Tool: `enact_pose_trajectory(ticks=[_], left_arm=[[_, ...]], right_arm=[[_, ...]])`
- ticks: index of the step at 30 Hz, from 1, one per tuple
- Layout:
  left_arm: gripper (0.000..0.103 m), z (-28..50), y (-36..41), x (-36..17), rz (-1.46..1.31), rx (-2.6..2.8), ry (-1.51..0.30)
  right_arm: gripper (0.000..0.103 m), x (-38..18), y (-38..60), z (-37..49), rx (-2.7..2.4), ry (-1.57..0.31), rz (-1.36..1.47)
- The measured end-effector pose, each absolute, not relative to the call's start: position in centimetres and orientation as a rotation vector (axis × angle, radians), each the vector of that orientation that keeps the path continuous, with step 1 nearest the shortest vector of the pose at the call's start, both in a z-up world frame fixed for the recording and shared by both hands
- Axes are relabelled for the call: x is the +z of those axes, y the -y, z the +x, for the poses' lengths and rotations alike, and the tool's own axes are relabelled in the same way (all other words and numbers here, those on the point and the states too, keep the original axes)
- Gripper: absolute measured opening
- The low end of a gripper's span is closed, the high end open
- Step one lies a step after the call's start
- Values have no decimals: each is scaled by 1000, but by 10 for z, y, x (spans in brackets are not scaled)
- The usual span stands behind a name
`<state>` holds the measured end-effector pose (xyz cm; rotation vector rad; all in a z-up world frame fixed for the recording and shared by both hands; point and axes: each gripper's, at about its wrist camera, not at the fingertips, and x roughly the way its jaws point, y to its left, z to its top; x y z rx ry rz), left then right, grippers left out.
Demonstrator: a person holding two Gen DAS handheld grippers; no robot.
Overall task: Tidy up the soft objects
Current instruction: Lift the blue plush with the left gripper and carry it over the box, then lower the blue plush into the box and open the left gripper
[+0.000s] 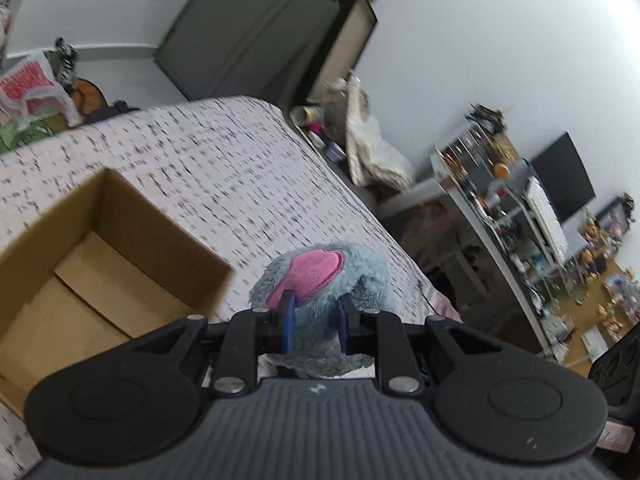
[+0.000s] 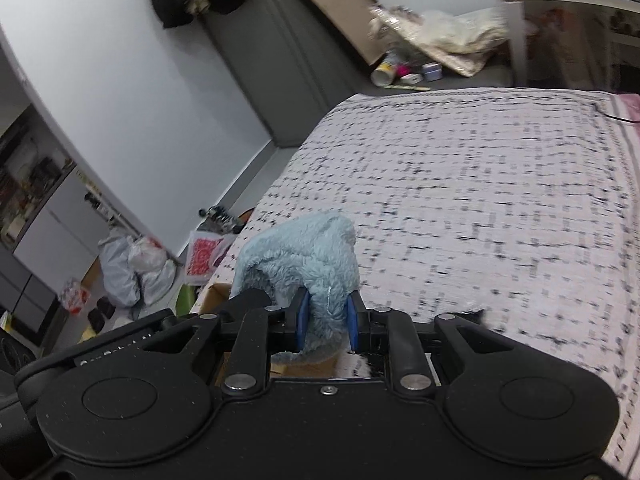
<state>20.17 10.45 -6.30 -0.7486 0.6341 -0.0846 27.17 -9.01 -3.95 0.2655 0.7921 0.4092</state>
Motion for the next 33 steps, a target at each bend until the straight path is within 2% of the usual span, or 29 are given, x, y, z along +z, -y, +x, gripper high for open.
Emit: enact_pose_trajectory(ticks=[16,33], left_arm=[[20,199,-160,-84,-742,195,-610],[20,206,-200,-123,-852,376,-703]], right_arm=[[20,-77,18,314,582,-927,286],[22,-117,-23,326,628,-1068,269]])
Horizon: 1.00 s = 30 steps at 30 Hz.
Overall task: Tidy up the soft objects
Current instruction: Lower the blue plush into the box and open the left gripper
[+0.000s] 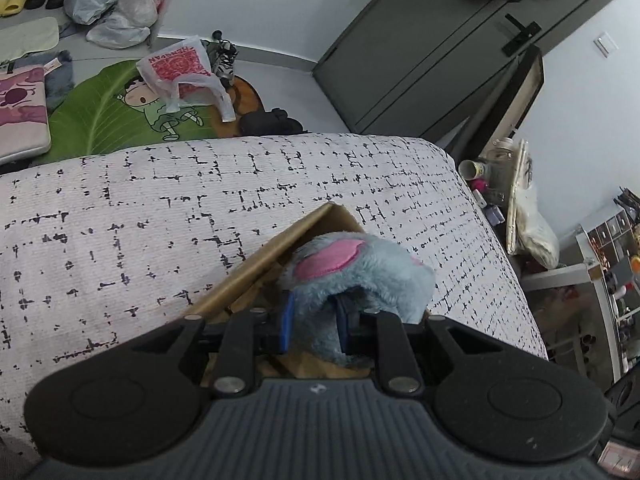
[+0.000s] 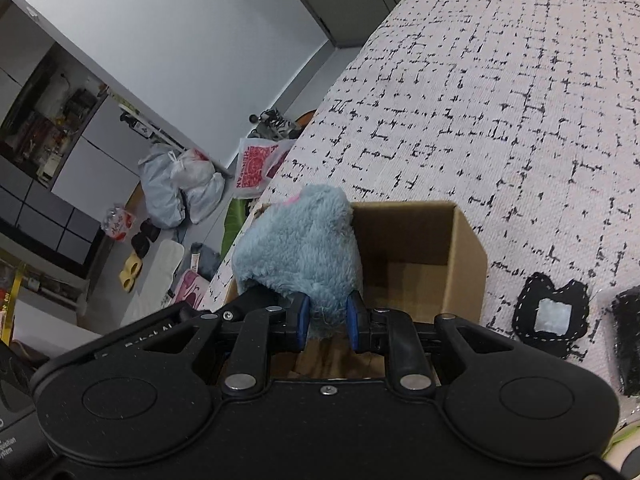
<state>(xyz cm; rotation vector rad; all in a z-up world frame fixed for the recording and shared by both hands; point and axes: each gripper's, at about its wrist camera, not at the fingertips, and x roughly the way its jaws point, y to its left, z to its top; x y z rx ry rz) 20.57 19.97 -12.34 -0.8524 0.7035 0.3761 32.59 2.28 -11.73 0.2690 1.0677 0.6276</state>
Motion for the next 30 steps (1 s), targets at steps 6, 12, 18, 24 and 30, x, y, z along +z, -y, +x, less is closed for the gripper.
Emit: enact_pose_trajectory(ticks=[6,12,18,24,30], left_arm=[[25,200,-197,-116,-840,453,-676],[33,193,-192,-104,-841,476,-631],[43,190,-188,-99,-839,495,-634],[56,185,-175,-80,-758,544,-640],[73,177,-153,-51,-701,516,-629]], right_arm=[[25,-114,-22,319,619,-1082,267],[25,-101,-10,308,604,-1073,274],[35,-81,15,290,581,-1020,279],[46,-65,53,272,532,-979,290],[62,-51,95,255,481,-937,308]])
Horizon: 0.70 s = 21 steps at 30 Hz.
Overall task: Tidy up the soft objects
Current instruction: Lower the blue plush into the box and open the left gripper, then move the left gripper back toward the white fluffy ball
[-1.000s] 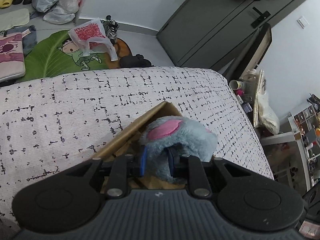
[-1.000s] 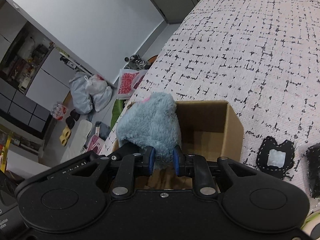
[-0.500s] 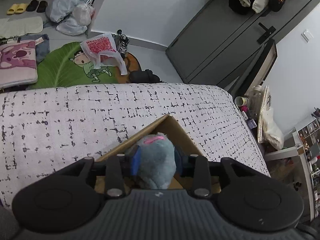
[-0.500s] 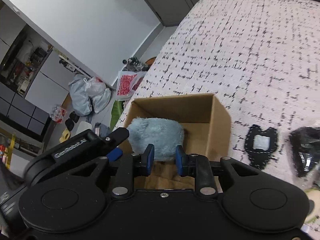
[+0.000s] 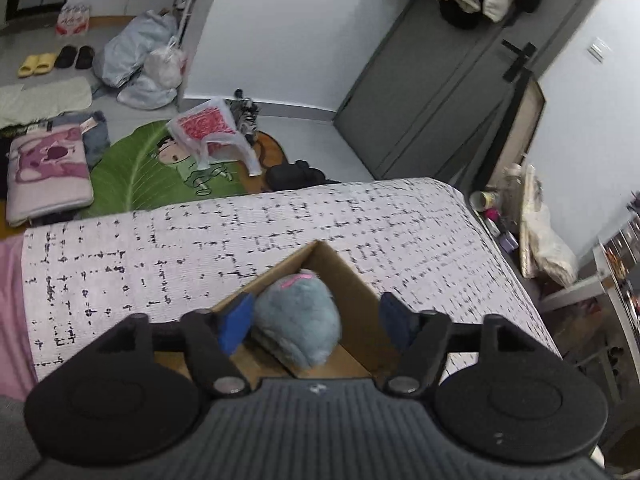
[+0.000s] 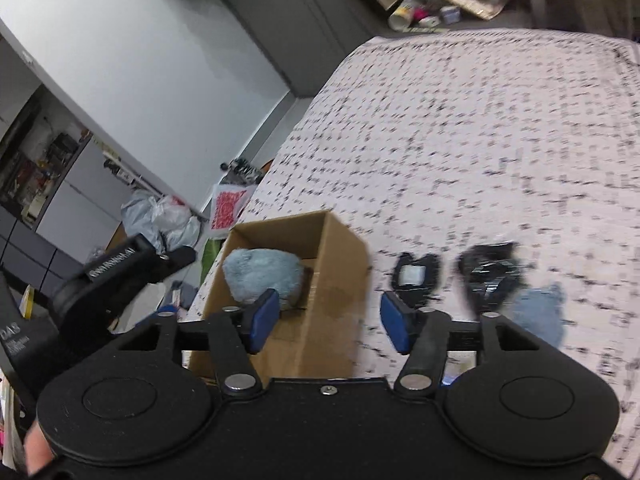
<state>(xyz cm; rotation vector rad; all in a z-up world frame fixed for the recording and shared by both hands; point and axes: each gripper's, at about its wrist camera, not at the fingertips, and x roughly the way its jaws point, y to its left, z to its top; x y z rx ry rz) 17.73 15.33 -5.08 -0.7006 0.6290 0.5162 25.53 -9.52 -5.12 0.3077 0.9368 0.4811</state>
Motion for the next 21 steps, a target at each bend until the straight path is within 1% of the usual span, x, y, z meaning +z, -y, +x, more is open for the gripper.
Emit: enact_pose_trajectory(ticks=[1,3,4,5,9,15,18,21], left_arm=[[74,177,-148,-45,-679,503,-634],[75,176,-136,-38,-636,465,-638],[76,175,-129,-35,-614,446,-643],[77,174,-123,-32,-599,428,-650],[77,168,-99,-26,-586,340,-683],[78,153,-67,-20,-535,277,-727],[82,150,-55,-19,-495,260,-773],[87,142,-44,-16,-468,265,-774]], right_arm=[[64,-49,102,252,475,-928,309],[74,-44,115,248,467,-914,314],[76,-41,121,245,465,-904,315],[82,-39,127,243,462,-896,316],[95,-31,149,232,457,-863,308],[101,-31,189,220,439,-853,334],[102,-32,208,214,429,-848,353],[103,-32,223,210,424,-840,360]])
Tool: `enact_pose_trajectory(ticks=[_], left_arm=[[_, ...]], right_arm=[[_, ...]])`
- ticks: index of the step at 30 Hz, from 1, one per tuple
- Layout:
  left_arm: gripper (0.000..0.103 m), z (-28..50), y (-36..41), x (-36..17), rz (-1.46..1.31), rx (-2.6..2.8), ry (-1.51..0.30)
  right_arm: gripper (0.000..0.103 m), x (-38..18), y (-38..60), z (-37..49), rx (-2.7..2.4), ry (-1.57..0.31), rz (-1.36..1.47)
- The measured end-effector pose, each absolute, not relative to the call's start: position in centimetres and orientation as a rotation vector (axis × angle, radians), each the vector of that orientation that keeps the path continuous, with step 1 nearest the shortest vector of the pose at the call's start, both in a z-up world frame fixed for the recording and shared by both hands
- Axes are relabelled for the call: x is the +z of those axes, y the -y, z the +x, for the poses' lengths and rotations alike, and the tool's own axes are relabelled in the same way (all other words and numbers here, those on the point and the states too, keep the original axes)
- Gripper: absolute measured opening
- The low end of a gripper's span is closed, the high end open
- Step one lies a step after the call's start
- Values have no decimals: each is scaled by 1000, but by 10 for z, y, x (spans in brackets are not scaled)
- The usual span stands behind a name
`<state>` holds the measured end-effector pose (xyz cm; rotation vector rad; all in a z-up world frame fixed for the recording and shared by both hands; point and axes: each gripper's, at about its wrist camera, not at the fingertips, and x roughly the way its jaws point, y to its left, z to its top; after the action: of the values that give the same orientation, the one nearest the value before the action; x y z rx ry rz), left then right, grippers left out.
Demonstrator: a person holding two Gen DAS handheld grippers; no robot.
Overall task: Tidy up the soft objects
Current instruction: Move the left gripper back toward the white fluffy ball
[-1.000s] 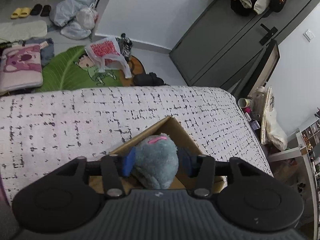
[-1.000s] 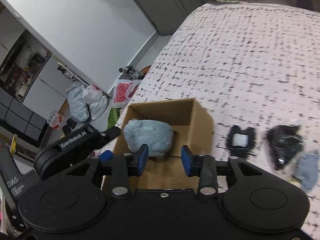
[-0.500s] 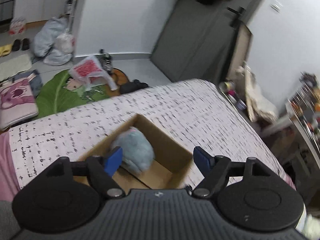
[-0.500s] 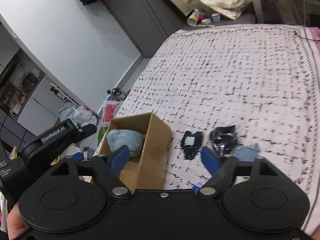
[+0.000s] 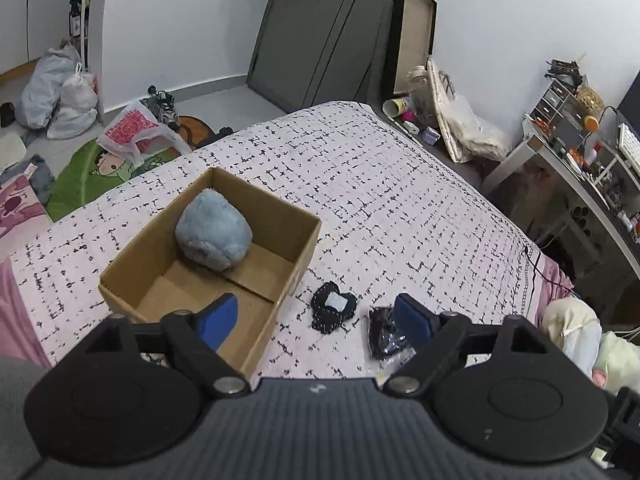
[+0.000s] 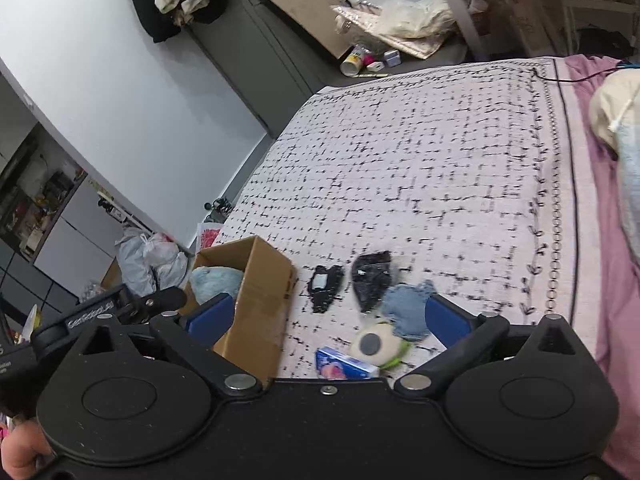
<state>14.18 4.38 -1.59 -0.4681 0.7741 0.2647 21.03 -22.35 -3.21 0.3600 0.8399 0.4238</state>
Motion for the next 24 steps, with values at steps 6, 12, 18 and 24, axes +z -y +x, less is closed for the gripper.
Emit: enact_pose_trajectory(ticks=[6,12,18,24], left_arm=[[99,125,-27,-16,-468,288,-792],[103,116,-11,-18,-427,298,-799],[103,107,8,-20,-372,314,-774],[103,106,24,-24,-324,296,-784]], right_arm=[[103,-33,247,204,433,-814,354],[103,-47,267,201,405,-814,361],[103,-54,277,197,439,-812,387],[103,-61,285,195,452,-818,410]])
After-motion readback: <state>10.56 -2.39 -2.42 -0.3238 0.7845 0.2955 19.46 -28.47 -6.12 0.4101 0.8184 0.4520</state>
